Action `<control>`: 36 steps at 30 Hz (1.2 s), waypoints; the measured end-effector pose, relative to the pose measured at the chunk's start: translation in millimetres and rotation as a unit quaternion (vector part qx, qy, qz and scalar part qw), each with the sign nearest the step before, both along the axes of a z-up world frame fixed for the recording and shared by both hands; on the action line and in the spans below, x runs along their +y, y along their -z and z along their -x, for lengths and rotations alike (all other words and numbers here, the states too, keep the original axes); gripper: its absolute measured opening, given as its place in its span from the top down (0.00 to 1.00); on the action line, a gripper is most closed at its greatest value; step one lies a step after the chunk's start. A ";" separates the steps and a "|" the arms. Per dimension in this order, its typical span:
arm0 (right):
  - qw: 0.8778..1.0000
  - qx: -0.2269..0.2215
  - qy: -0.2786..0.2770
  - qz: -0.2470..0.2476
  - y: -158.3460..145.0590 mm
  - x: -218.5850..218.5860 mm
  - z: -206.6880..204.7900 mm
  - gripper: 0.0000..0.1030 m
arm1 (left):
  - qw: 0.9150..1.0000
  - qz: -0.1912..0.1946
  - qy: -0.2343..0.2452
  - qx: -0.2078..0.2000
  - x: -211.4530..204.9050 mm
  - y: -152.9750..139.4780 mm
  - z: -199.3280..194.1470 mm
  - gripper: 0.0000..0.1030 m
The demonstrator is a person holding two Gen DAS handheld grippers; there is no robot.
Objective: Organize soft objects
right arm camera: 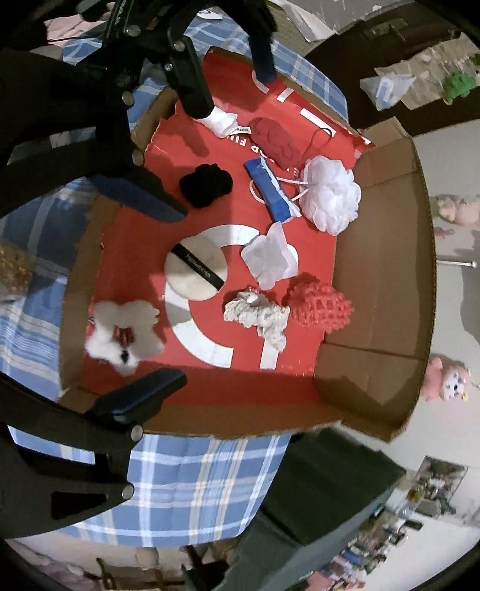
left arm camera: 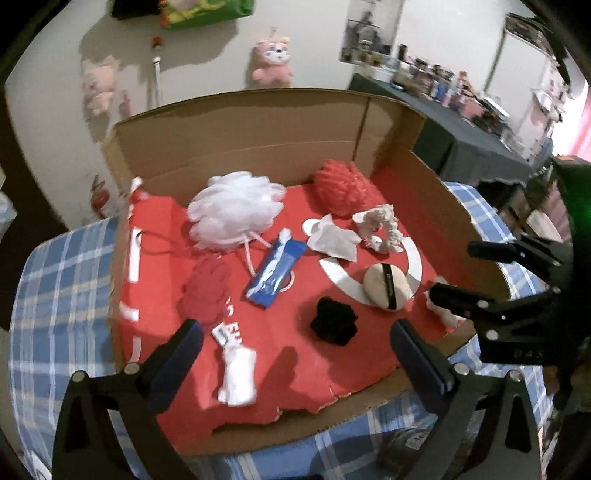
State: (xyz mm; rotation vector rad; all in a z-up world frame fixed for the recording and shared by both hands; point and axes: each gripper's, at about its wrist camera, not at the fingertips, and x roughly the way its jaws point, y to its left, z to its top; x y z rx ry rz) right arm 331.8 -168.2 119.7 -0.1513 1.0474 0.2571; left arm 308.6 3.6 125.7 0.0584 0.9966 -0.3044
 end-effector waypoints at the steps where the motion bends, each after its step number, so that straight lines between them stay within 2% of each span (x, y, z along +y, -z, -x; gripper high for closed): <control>1: 1.000 -0.001 0.004 -0.001 -0.3 0.1 2.3 0.20 | 1.000 -0.001 -0.010 0.000 1.2 -0.3 3.1 0.00; 10: 0.999 0.018 0.034 -0.001 15.1 0.5 14.0 0.20 | 0.999 -0.013 -0.045 -0.002 3.1 7.8 18.9 0.00; 23: 0.998 0.040 0.052 -0.005 34.8 -0.3 14.8 0.20 | 0.996 -0.011 -0.083 0.034 8.9 34.8 23.5 0.00; 27: 0.997 0.044 0.054 -0.011 37.7 0.1 16.5 0.20 | 0.994 -0.022 -0.099 0.036 10.2 39.1 22.4 0.00; 36: 0.997 0.050 0.060 -0.017 39.8 -4.3 16.0 0.20 | 0.993 -0.045 -0.095 0.046 5.3 43.1 20.9 0.00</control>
